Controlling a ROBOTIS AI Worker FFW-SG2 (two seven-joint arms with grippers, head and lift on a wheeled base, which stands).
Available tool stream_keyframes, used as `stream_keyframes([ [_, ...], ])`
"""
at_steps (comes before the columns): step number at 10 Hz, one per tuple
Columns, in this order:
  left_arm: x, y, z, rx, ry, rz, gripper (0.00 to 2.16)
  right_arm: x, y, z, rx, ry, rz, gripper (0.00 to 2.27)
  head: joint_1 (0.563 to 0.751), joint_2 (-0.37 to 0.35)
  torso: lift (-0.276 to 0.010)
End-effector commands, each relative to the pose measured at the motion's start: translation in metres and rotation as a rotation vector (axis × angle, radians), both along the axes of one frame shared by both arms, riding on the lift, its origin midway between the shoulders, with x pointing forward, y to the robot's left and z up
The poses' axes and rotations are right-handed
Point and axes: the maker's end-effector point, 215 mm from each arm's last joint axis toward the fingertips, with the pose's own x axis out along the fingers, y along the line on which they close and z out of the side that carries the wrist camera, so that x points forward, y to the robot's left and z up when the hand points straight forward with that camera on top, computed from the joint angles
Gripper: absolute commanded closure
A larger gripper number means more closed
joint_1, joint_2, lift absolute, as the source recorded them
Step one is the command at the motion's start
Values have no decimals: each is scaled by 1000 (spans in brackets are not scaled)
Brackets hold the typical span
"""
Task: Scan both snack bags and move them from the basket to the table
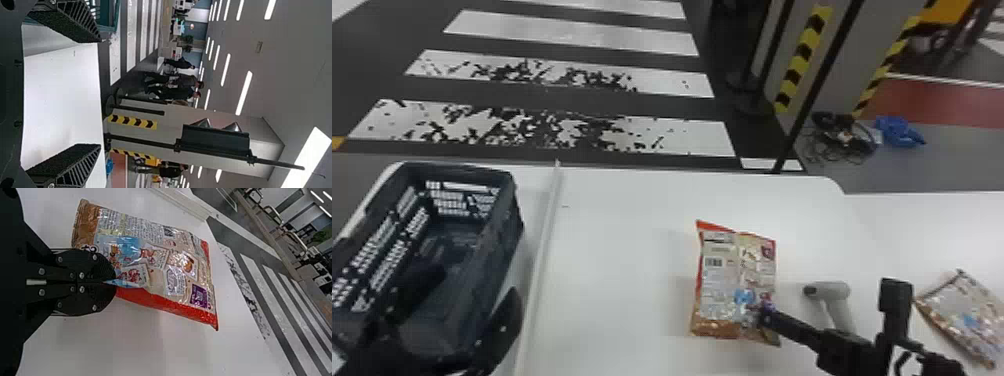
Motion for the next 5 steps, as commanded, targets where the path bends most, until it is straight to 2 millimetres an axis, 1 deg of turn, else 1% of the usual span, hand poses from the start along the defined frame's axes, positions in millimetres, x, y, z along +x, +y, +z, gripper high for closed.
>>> stream_keyframes([
  [1,0,-1,1,0,-3,-2,33,5,-11,21,-20,-25,-16,2246,695,-192,-98],
  [2,0,-1,1,-1,-1,-1,33,10,-25,38,-21,-32,-42,2246,695,-203,-98],
  [3,0,-1,-3,-1,5,-1,33,21,-41,53,-22,-47,-76,2246,695,-211,-98],
  [4,0,0,-4,-2,5,1,33,34,-62,71,-31,-73,-119,2246,695,-231,-98],
  [5,0,1,-7,-1,11,2,33,44,-89,85,-56,-92,-159,2246,695,-254,-98],
])
